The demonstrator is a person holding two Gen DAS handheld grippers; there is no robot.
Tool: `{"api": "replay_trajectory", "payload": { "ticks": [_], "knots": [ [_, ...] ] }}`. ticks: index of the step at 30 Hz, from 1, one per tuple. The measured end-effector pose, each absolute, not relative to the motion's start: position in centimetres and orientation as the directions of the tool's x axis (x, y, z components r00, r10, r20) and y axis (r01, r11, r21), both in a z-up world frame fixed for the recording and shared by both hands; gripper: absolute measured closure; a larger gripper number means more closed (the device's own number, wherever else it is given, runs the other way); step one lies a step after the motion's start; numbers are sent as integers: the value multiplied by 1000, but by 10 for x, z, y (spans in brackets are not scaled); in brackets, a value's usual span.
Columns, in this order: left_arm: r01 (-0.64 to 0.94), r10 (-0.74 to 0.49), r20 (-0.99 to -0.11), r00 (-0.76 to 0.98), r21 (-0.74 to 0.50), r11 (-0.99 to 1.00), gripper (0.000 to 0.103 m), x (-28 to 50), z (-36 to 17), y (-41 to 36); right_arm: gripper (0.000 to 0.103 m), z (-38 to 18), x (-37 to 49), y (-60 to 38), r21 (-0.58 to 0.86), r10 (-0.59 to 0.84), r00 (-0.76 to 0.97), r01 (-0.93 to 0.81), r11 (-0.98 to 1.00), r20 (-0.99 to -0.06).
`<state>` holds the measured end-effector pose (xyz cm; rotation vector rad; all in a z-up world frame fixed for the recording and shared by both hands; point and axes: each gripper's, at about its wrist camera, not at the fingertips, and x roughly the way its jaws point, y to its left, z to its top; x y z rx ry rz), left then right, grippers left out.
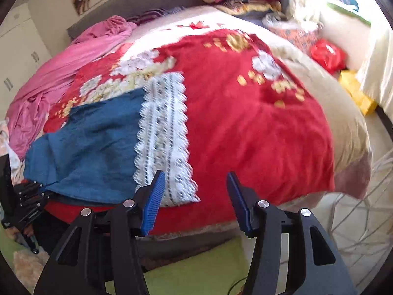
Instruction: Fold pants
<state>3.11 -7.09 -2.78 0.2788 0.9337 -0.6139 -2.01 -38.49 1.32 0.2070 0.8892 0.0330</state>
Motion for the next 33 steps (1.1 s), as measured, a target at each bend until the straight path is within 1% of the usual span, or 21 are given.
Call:
{"api": "replay_trajectory", "payload": {
  "ticks": [3, 4, 6, 8, 11, 15, 17, 19, 21, 22, 23, 25, 26, 29, 30, 31, 32, 33],
  "knots": [
    [605, -369, -819, 439, -34, 795, 100, 30, -28, -72, 52, 13, -11, -348, 211, 228, 622, -103, 972, -749],
    [605, -367, -819, 440, -31, 796, 100, 29, -28, -72, 53, 7, -5, -338, 216, 255, 601, -139, 967, -757],
    [605, -368, -818, 442, -32, 795, 99, 26, -26, -71, 53, -12, 10, -320, 204, 260, 542, -162, 965, -799],
    [612, -393, -809, 438, -52, 789, 88, 20, -21, -65, 53, -37, 20, -316, 172, 213, 481, -128, 977, -850],
    [597, -426, -788, 446, -93, 797, 76, 14, -11, -50, 53, -47, 17, -321, 173, 220, 490, -140, 975, -844],
    [531, -419, -752, 508, -109, 840, 70, 14, 9, -23, 53, -43, 16, -324, 191, 234, 489, -138, 972, -841],
    [465, -375, -731, 570, -90, 881, 64, 16, 20, -3, 53, -39, 15, -326, 202, 244, 490, -137, 970, -837],
    [359, -287, -719, 632, -57, 932, 61, 22, 30, 23, 53, -31, 12, -328, 221, 257, 509, -131, 966, -822],
    [255, -224, -705, 673, -62, 965, 57, 27, 36, 51, 53, -21, 7, -328, 222, 261, 543, -138, 965, -798],
    [192, -177, -700, 692, -59, 980, 51, 30, 38, 65, 53, -17, 6, -328, 222, 265, 560, -144, 964, -785],
    [134, -125, -696, 707, -42, 990, 46, 33, 40, 77, 53, -13, 6, -327, 227, 274, 572, -154, 962, -773],
    [45, -32, -708, 705, -1, 999, 44, 43, 38, 96, 53, -8, 11, -323, 227, 287, 582, -175, 958, -761],
    [27, -16, -716, 698, 5, 1000, 42, 47, 36, 103, 53, -7, 14, -320, 220, 287, 584, -185, 958, -759],
    [-16, 10, -774, 633, 0, 1000, 42, 67, 18, 111, 53, -8, 28, -313, 207, 287, 575, -202, 957, -766],
    [-24, 5, -787, 616, -12, 1000, 43, 72, 11, 111, 53, -10, 33, -311, 206, 287, 569, -204, 957, -771],
    [-15, -19, -793, 609, -36, 999, 61, 75, 6, 111, 53, -13, 37, -309, 204, 284, 558, -204, 958, -779],
    [0, -63, -795, 603, -80, 997, 69, 77, 1, 110, 53, -18, 40, -307, 198, 277, 546, -200, 960, -790],
    [-10, -66, -795, 603, -90, 996, 69, 78, -2, 108, 53, -22, 42, -307, 193, 269, 535, -195, 962, -801]
  ]
}}
